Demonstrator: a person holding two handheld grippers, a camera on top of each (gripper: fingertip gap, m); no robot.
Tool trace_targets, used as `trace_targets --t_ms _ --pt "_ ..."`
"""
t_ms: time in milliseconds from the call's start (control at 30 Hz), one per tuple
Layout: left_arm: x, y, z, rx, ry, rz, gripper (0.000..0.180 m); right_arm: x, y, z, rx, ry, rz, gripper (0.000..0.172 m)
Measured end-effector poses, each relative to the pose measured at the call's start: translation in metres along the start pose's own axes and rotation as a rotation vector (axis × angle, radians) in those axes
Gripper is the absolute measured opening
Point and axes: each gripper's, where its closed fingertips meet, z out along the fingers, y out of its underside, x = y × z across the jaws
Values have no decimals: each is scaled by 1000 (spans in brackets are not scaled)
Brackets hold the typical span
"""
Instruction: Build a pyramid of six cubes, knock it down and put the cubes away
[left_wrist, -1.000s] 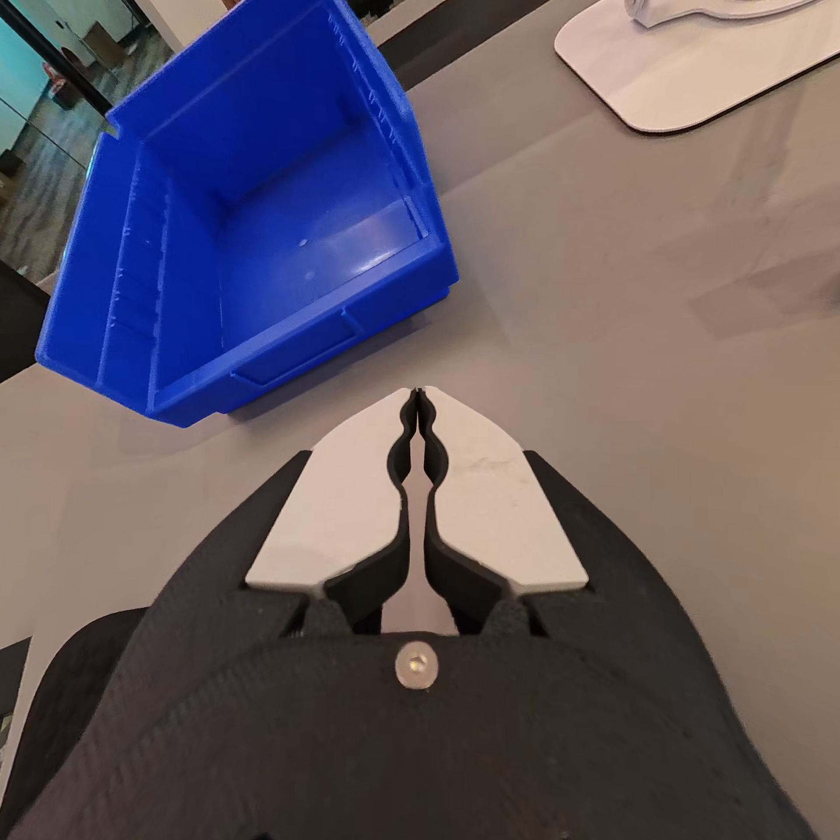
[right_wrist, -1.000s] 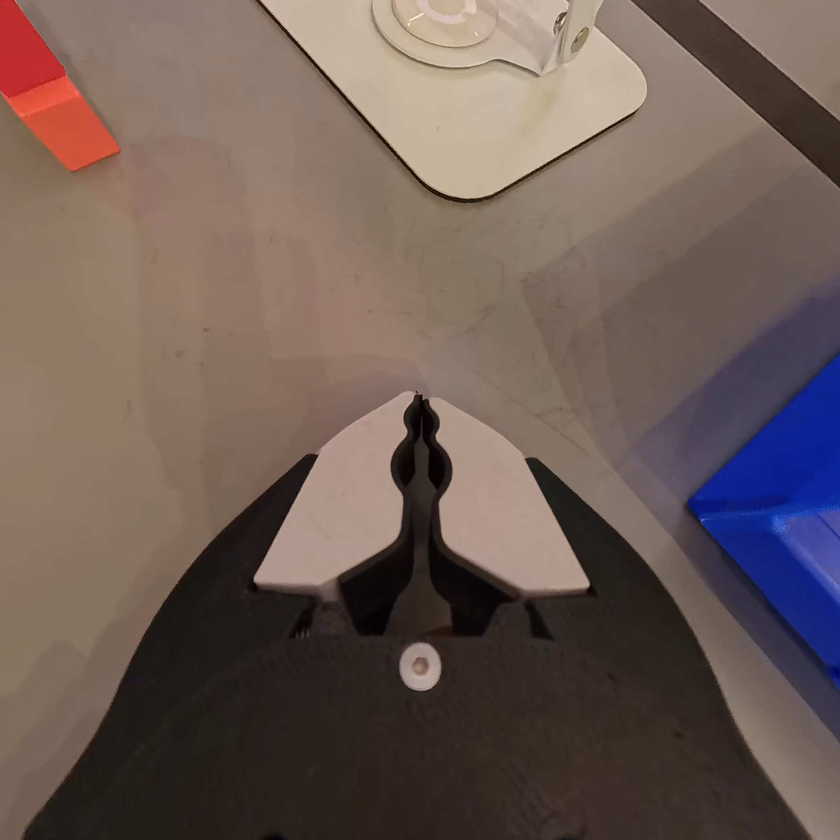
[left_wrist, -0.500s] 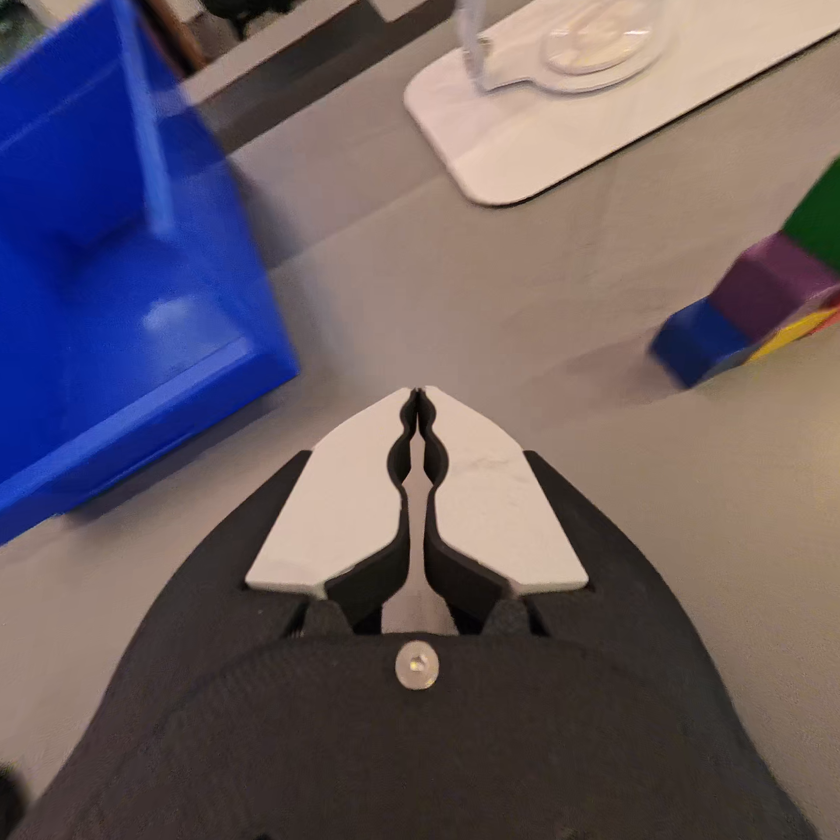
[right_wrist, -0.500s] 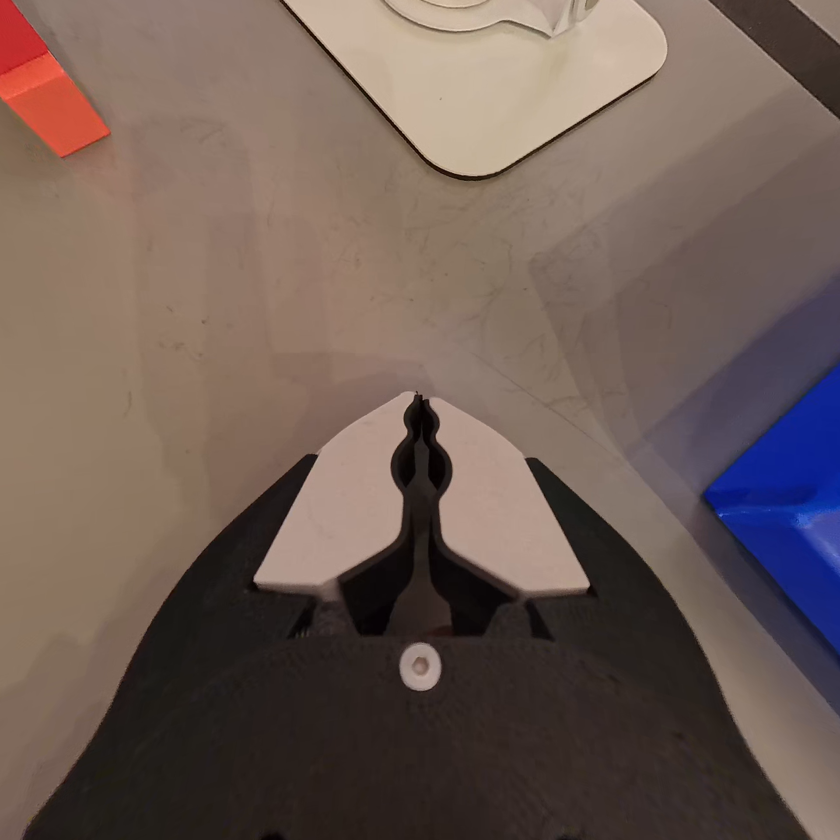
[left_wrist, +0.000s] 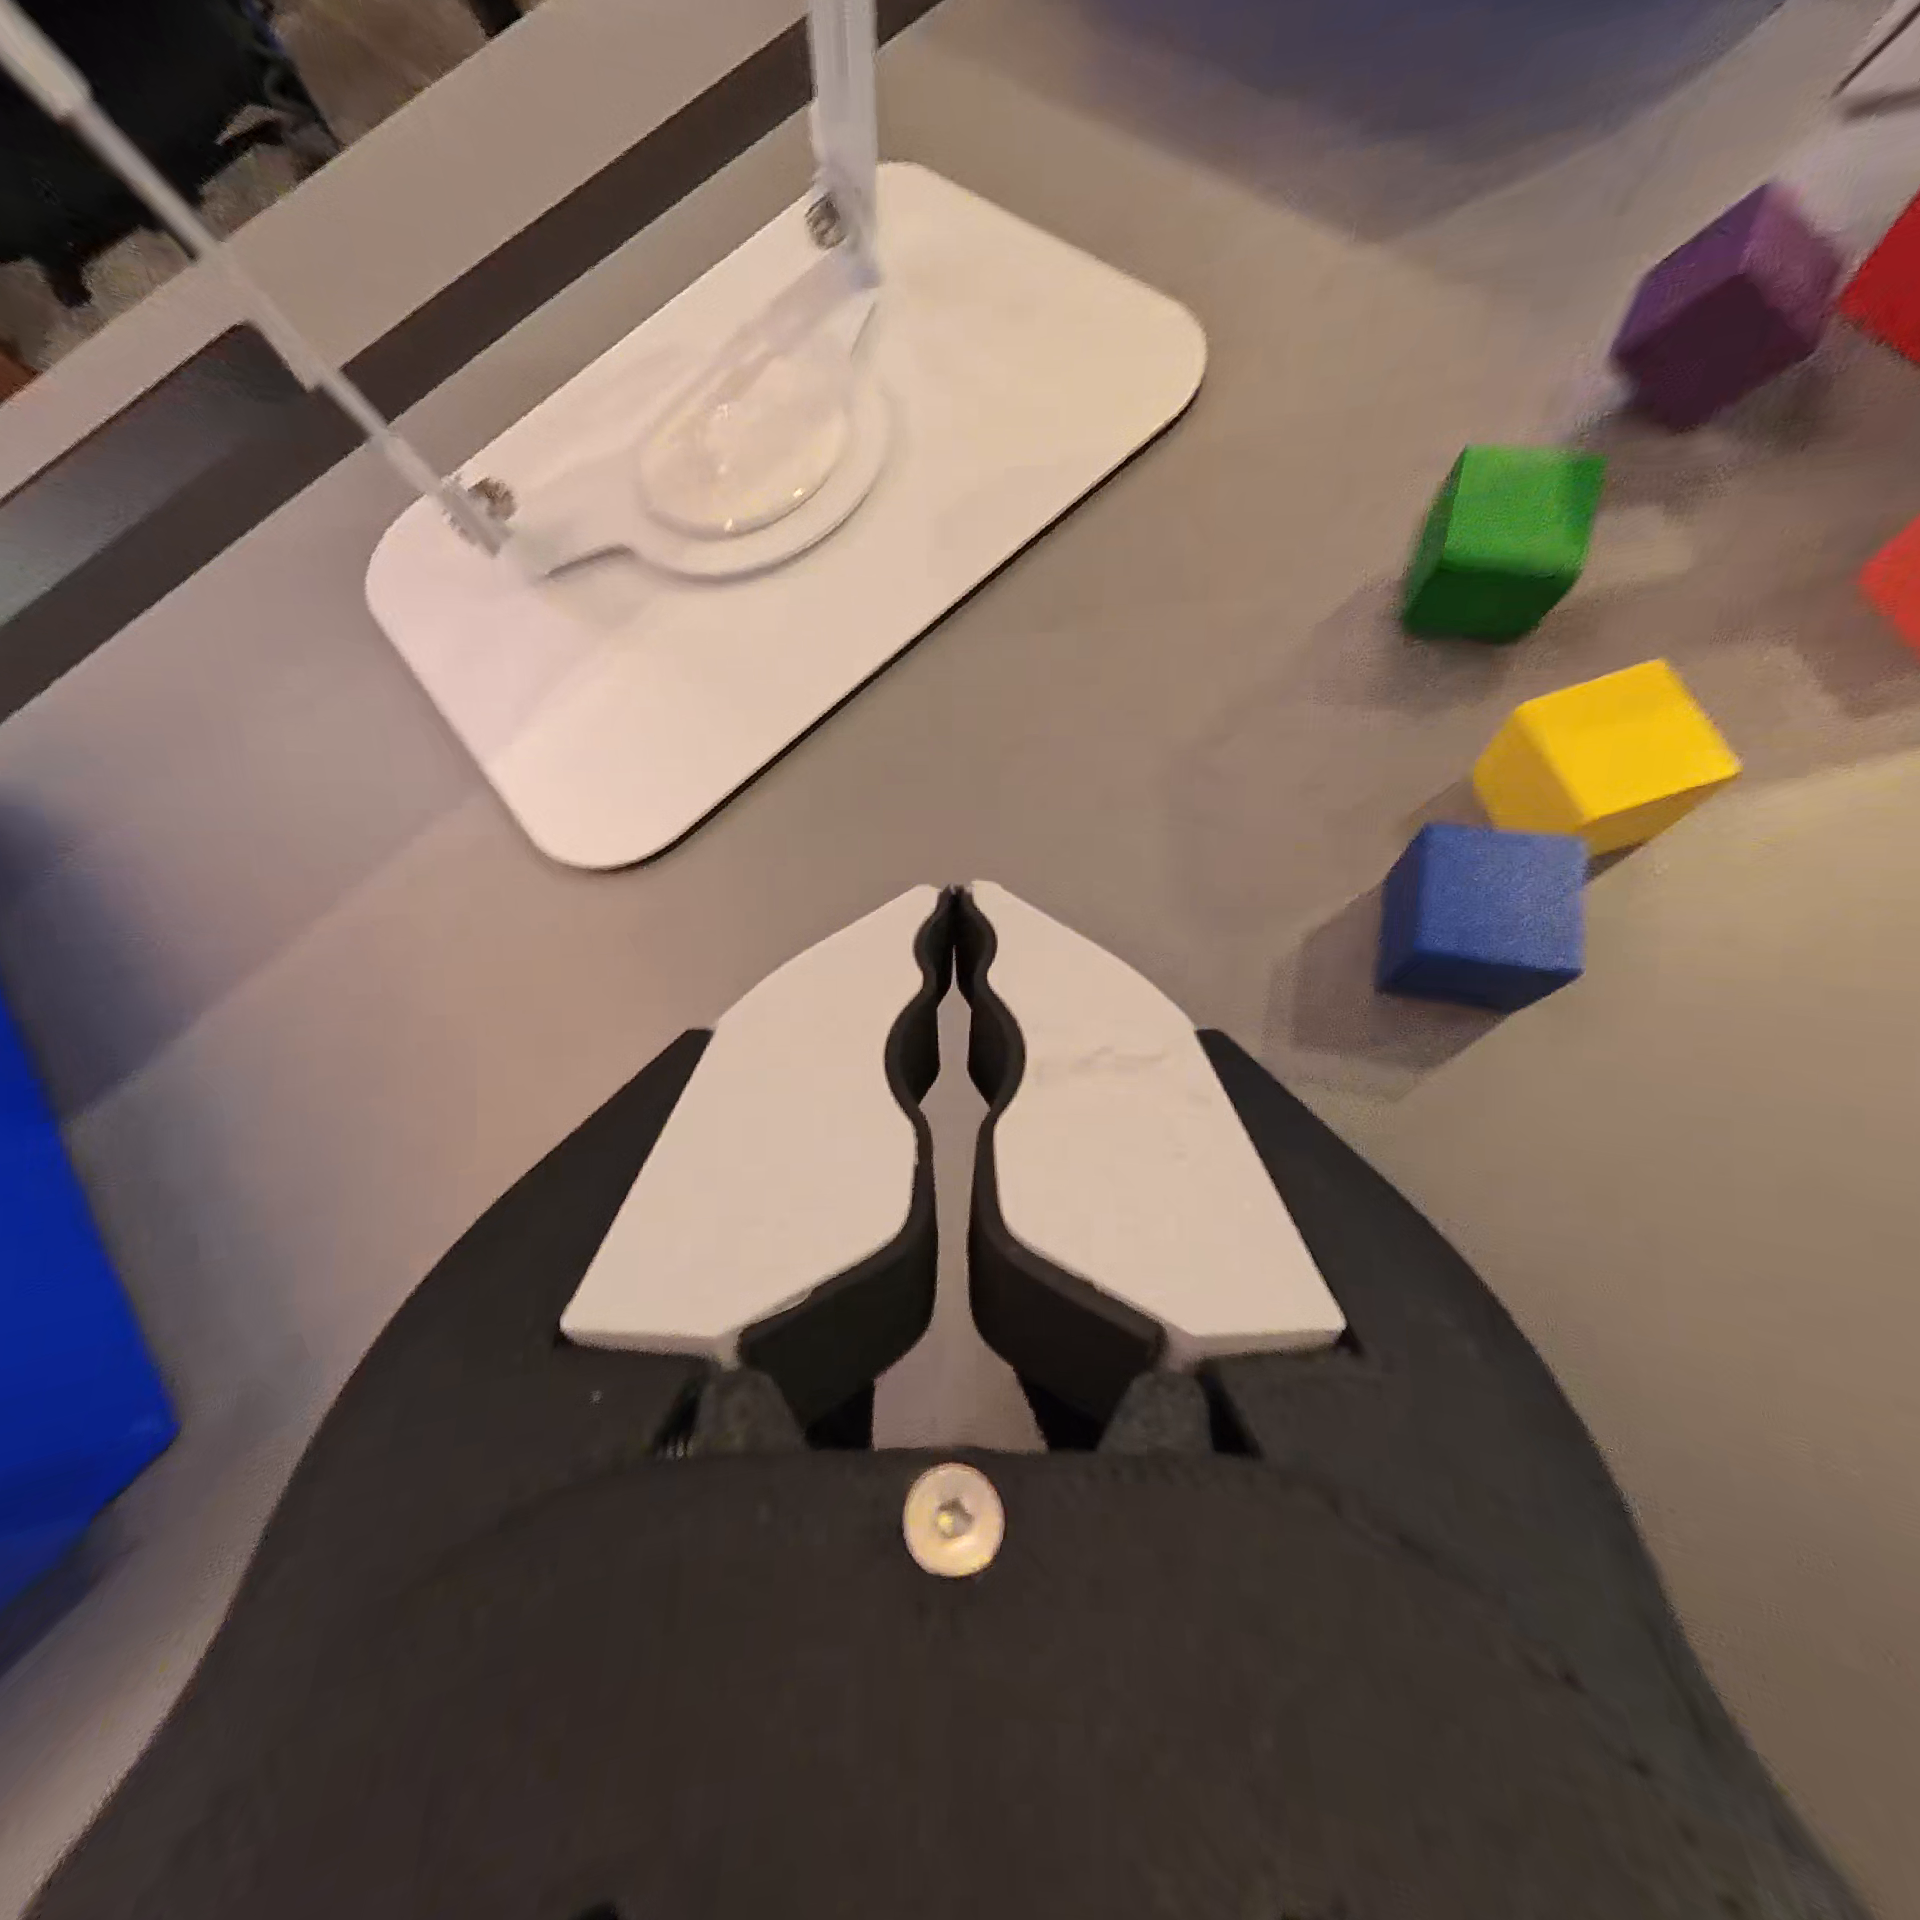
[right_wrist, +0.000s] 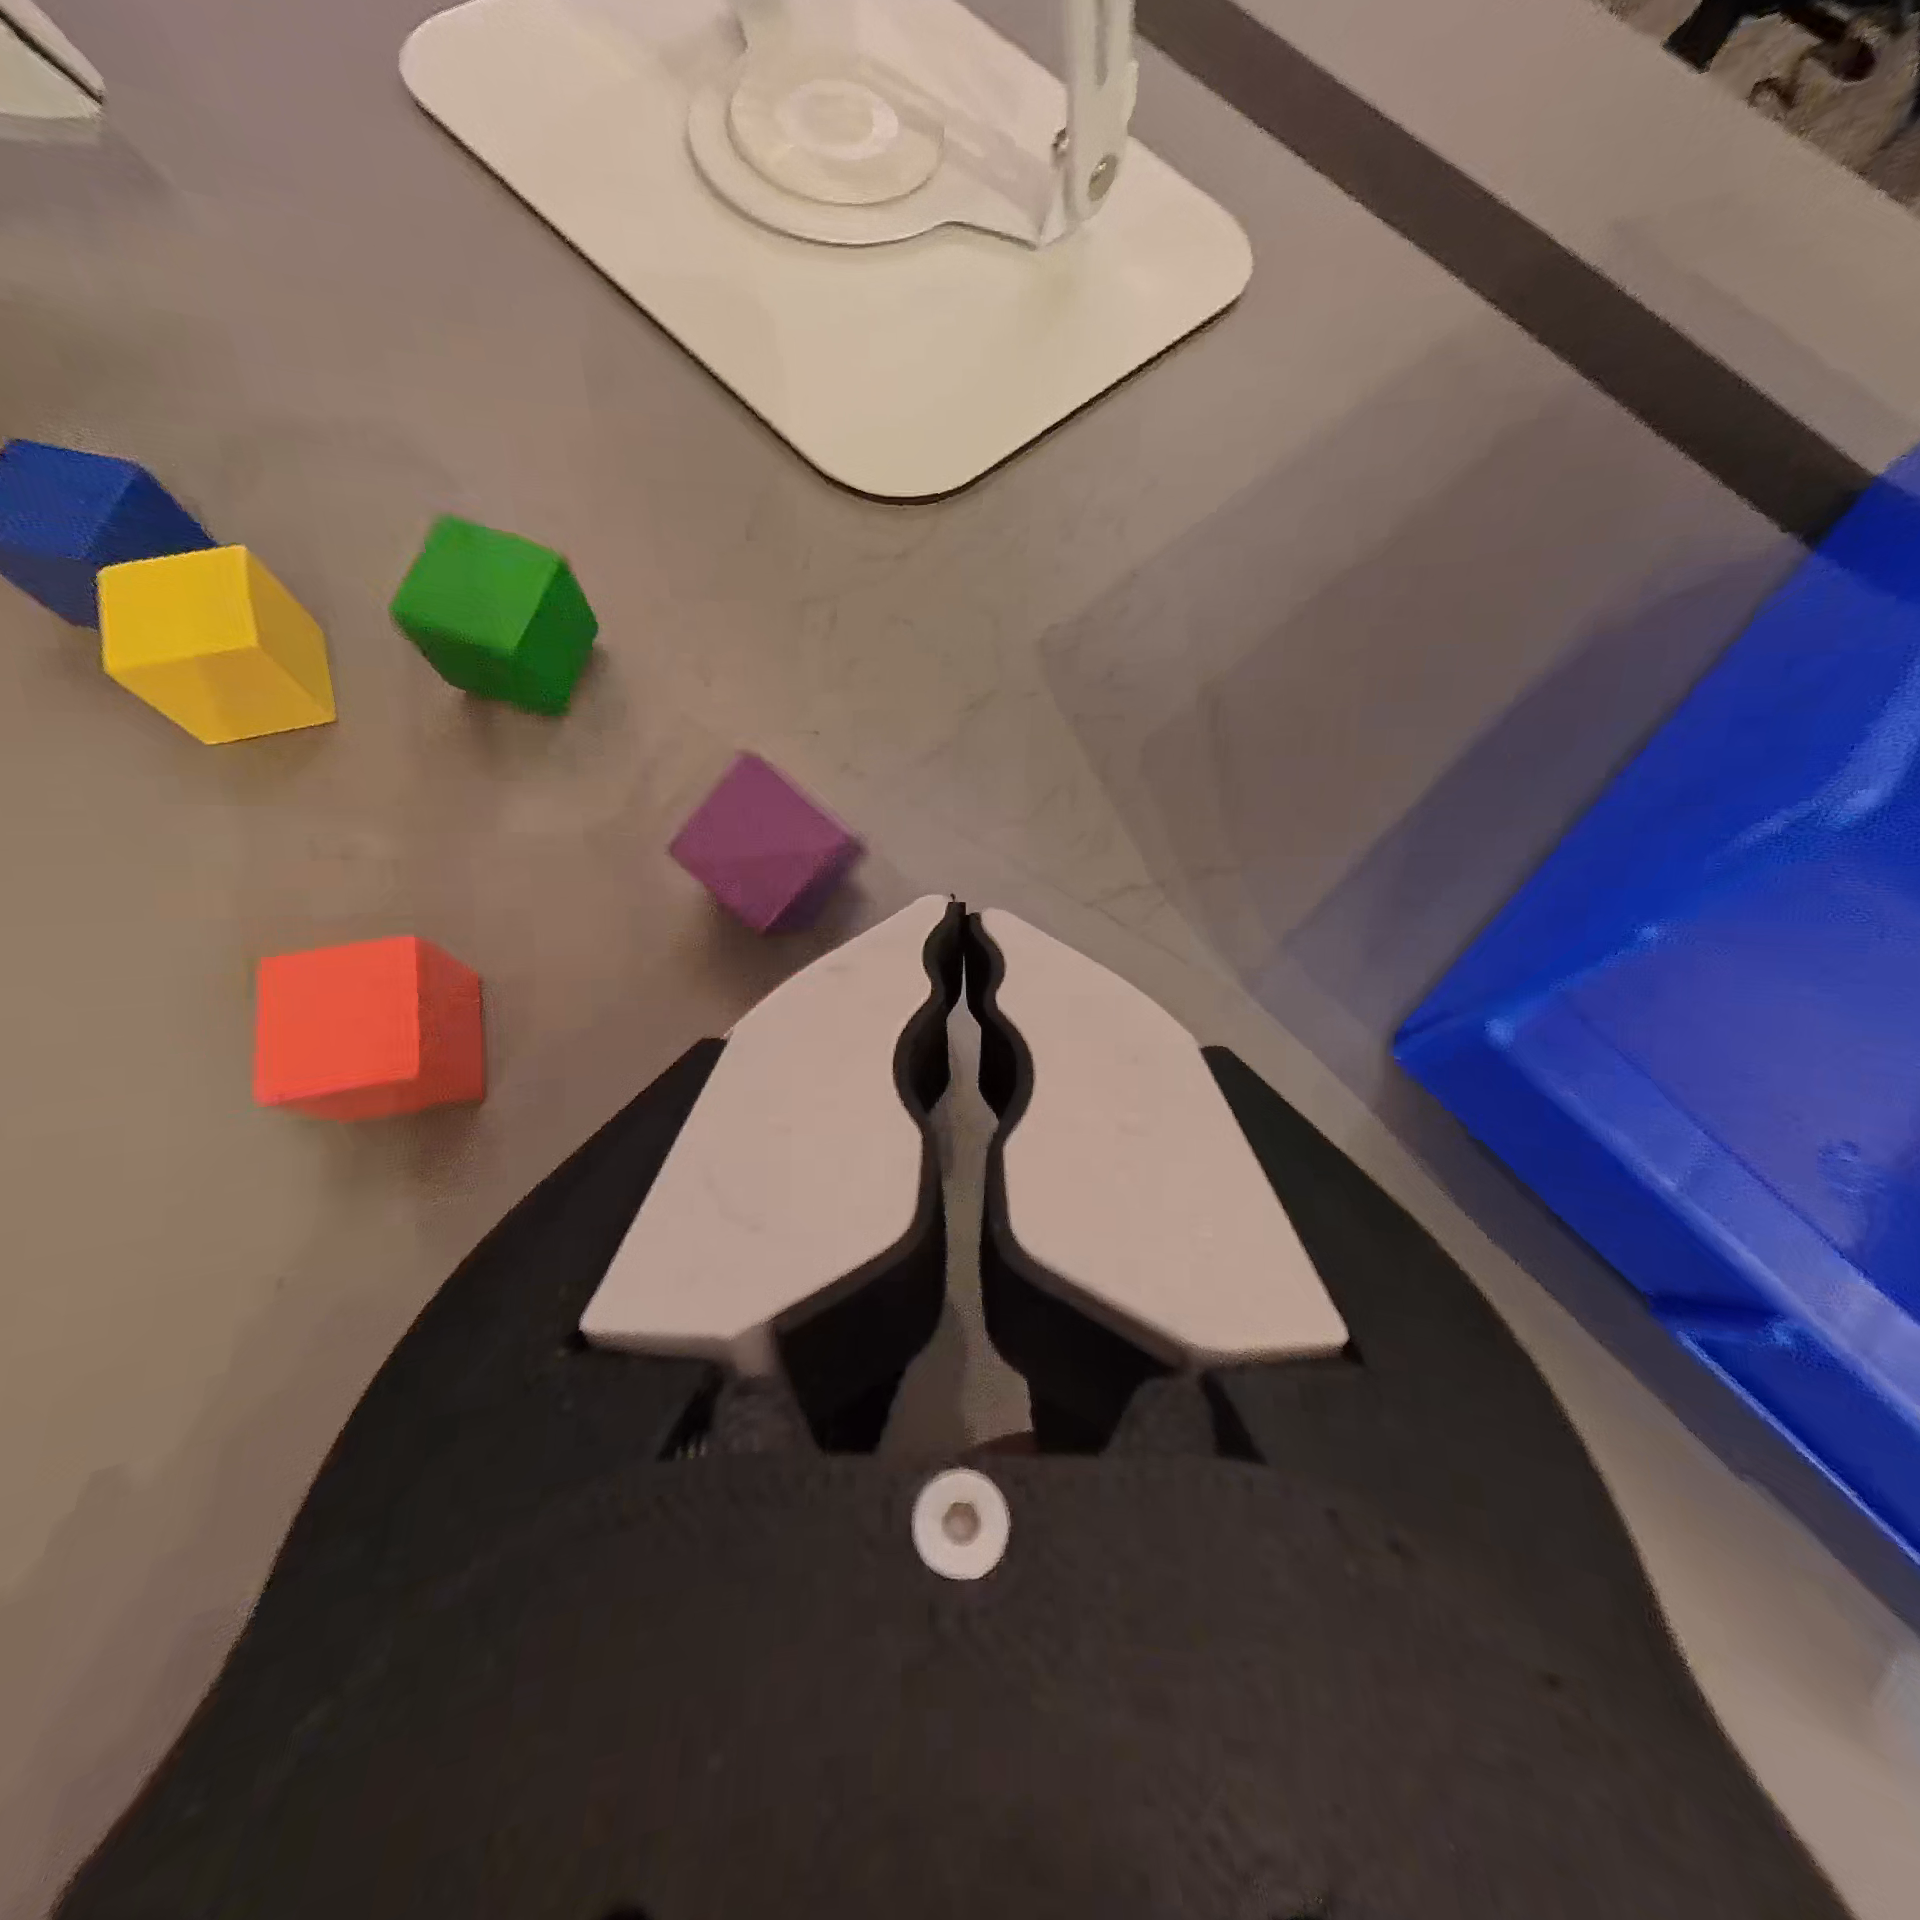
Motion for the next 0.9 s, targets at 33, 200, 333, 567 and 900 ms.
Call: trace_targets --t_ms 33,200,333,567,900 --pt "-6 5 -2 -11 -4 -7 0 4 -1 -3 7 17 6 0" --pt "-33 20 -7 -9 -53 -20 0 17 -5 -16 64 53 46 0" --pt "-34 23 -6 -8 -41 -31 0 22 -5 -19 77 64 63 0" --pt "-34 26 -1 -38 -80 75 0 21 -4 -18 82 48 69 0" --pt "-52 21 6 20 -26 61 0 18 -4 -17 90 27 62 2"
